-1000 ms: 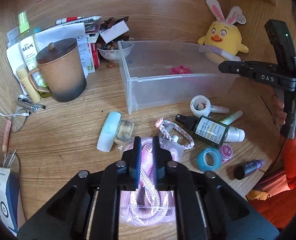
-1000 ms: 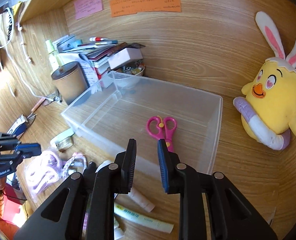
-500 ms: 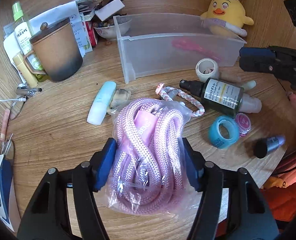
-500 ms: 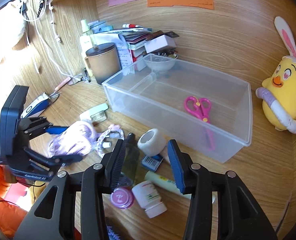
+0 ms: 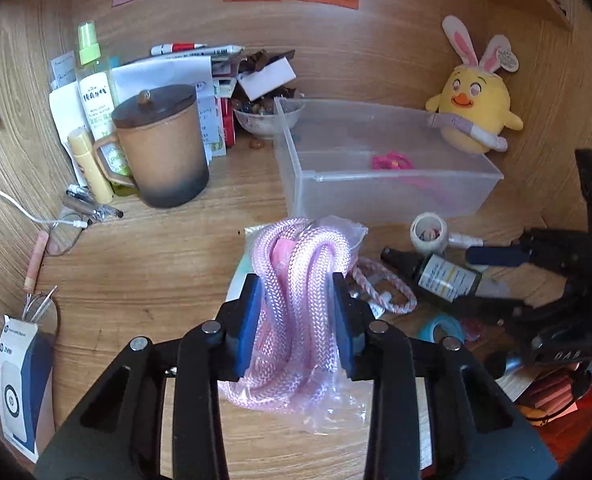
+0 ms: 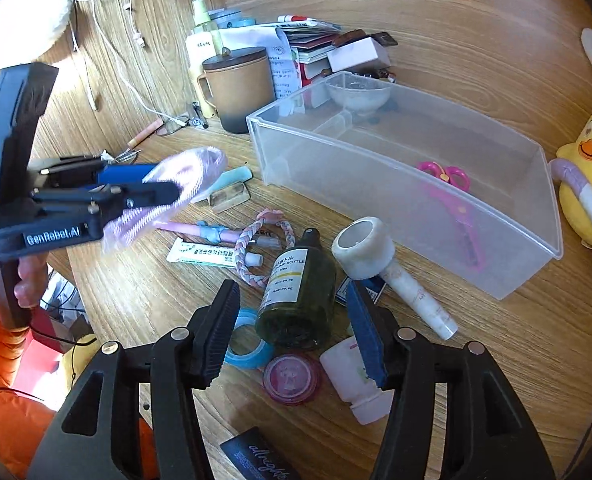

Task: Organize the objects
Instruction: 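Grasp the dark green bottle with the right tool while the left tool holds the rope bag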

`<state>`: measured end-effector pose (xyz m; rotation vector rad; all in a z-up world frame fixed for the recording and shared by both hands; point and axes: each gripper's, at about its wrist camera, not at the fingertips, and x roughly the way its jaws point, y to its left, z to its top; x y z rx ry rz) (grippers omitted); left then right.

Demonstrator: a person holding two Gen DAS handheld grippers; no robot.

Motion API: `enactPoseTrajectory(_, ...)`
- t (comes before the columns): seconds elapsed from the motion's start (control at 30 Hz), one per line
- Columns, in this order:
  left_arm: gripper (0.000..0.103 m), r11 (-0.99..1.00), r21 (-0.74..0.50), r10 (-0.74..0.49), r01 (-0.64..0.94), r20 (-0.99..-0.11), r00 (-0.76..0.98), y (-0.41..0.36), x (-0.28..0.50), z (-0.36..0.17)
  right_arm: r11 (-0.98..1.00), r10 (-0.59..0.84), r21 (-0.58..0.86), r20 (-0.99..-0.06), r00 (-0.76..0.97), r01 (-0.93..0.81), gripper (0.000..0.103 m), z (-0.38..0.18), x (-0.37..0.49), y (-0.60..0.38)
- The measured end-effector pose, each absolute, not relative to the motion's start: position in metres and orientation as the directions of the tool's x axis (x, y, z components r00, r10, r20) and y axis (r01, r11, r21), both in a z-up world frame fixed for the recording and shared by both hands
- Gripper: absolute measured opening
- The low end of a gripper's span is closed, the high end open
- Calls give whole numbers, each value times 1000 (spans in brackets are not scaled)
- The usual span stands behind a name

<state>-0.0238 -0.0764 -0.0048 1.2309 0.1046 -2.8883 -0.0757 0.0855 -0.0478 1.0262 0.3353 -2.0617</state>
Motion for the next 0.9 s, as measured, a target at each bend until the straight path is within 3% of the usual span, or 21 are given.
enactPoseTrajectory(0.03, 7, -998, -65, 33, 18, -711, -702, -76, -27, 2, -649, -539, 115, -767, -348, 752, 51, -50, -77, 84)
enactPoseTrajectory(0.07, 1, -998, -54, 20, 26, -698, -716, -76, -31, 9, -646, -541, 123, -770, -338, 753, 51, -52, -78, 84)
enactPoseTrajectory(0.17, 1, -999, -40, 17, 12, -660, -751, -74, -41, 26, -650, -536, 113, -769, -349, 752, 49, -56, -79, 82)
enactPoseTrajectory(0.27, 2, -999, -38, 42, -22, -664, -746, -72, -52, 30, -649, -543, 124, -767, -343, 751, 40, -58, -81, 84)
enactPoseTrajectory(0.3, 5, -999, -30, 38, -25, -671, -741, -71, -53, 28, -649, -544, 128, -767, -341, 750, 39, -58, -81, 85)
enactPoseTrajectory(0.33, 15, -999, -21, 35, -29, -682, -731, -70, -55, 25, -650, -544, 129, -766, -341, 749, 38, -59, -82, 85)
enactPoseTrajectory(0.4, 38, -999, -22, 45, -42, -711, -701, -67, -56, 14, -649, -545, 132, -768, -336, 749, 38, -60, -82, 87)
enactPoseTrajectory(0.43, 56, -999, -27, 52, -48, -727, -685, -66, -55, 8, -650, -544, 133, -769, -335, 748, 38, -61, -83, 87)
enactPoseTrajectory(0.47, 65, -998, -29, 58, -54, -739, -671, -65, -54, 1, -650, -542, 133, -771, -334, 748, 38, -61, -84, 87)
enactPoseTrajectory(0.7, 69, -992, -21, 85, -121, -829, -553, -50, -52, -45, -654, -544, 142, -770, -332, 743, 38, -63, -87, 86)
enactPoseTrajectory(0.9, 74, -991, -37, 101, -128, -835, -541, -54, -59, -59, -659, -541, 105, -754, -373, 744, 37, -53, -80, 87)
